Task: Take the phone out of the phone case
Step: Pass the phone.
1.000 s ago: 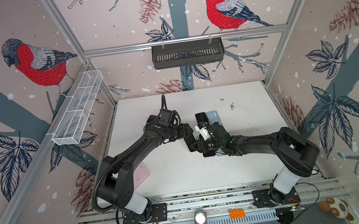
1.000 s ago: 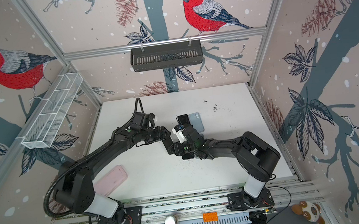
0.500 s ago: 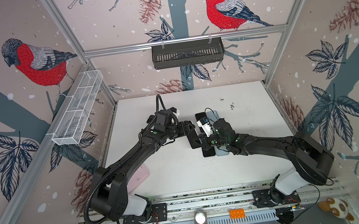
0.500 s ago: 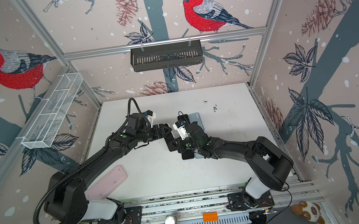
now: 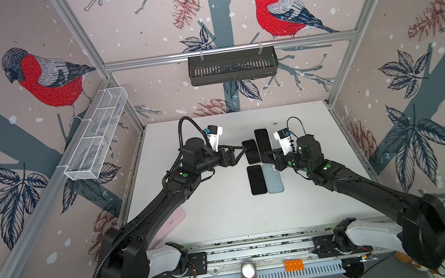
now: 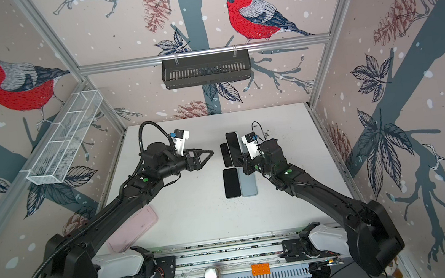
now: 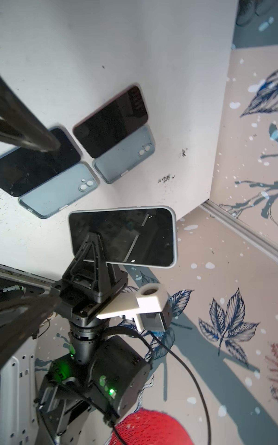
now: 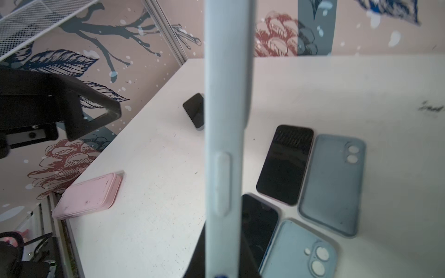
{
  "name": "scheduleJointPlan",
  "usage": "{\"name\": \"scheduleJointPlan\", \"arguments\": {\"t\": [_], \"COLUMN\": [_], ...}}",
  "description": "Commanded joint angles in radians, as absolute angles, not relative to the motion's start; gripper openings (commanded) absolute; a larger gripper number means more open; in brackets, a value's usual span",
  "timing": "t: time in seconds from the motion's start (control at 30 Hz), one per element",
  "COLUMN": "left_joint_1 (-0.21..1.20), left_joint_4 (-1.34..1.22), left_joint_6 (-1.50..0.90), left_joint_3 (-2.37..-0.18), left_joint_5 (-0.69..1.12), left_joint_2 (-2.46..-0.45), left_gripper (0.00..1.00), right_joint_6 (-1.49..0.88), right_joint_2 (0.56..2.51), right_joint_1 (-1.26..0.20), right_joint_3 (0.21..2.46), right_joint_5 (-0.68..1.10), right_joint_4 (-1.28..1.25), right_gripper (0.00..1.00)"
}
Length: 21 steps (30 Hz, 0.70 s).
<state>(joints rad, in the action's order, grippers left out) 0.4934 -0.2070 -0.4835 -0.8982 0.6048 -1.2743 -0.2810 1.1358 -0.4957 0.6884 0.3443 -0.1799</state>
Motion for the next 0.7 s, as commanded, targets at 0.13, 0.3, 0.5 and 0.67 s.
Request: {"name": "scheduleJointPlan", "arguments": {"t": [0.13, 0.3, 0.5, 0.67], "left_joint_1": [0.492, 0.491, 0.491, 0.491], "left_joint_4": [-0.27, -0.376, -0.014, 0.04], "left_joint_6": [-0.05, 0.159, 0.534, 0.636], "left_joint_3": [-0.91, -0.854, -0.992, -1.013], "left_joint_5": [0.8, 0.9, 0.978, 1.026], "left_joint_2": [-1.276, -1.228, -1.259, -1.264], "left_gripper": [0.87, 0.86, 0.81, 0.73], "right_joint_6": [-0.047, 0.101, 0.204, 0.211], "right_joint_2": [0.988, 0.923, 0.955, 1.022], "right_joint_1": [-0.459, -0.462, -0.461, -0.463], "right_joint_3": [0.552, 0.461, 0.492, 0.515], "right_joint_5": [0.482, 0.622, 0.783, 0.892], "right_joint_4": [-0.471, -0.625, -0.588, -0.599], "right_gripper": [0.01, 0.0, 0.01, 0.0]}}
